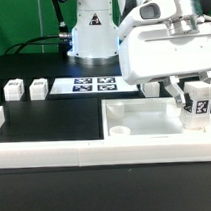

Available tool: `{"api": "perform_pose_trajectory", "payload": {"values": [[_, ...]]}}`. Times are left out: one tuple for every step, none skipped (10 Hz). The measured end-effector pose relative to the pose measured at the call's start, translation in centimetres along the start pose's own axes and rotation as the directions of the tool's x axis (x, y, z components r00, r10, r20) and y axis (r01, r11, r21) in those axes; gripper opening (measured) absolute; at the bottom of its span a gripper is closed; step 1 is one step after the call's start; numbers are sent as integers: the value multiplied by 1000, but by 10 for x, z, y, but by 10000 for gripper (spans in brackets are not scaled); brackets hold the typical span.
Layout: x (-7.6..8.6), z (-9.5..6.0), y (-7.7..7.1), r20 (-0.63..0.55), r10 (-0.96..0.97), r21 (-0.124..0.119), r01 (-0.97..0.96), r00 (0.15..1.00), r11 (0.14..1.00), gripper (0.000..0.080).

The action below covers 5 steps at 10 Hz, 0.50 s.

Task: Assemble square table

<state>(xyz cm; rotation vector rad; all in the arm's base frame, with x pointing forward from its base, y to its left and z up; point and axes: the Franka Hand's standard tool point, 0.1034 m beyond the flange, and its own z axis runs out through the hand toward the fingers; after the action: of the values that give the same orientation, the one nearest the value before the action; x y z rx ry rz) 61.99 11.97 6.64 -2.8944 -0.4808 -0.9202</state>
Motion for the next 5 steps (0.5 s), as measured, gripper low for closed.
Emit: {"api": "perform_pose_trajectory", "payload": {"values": [[0, 0, 0, 2, 4, -1, -4, 1000, 1000, 289], [-1, 0, 0, 8, 3, 0, -3, 1000, 1000, 302], [-2, 1, 0, 15, 3, 2, -3, 1000, 1000, 302], [-2, 1, 0, 15, 3, 2, -3, 1000, 1000, 477], [-3, 1, 0, 15, 3, 2, -3, 1000, 1000, 610]]}}
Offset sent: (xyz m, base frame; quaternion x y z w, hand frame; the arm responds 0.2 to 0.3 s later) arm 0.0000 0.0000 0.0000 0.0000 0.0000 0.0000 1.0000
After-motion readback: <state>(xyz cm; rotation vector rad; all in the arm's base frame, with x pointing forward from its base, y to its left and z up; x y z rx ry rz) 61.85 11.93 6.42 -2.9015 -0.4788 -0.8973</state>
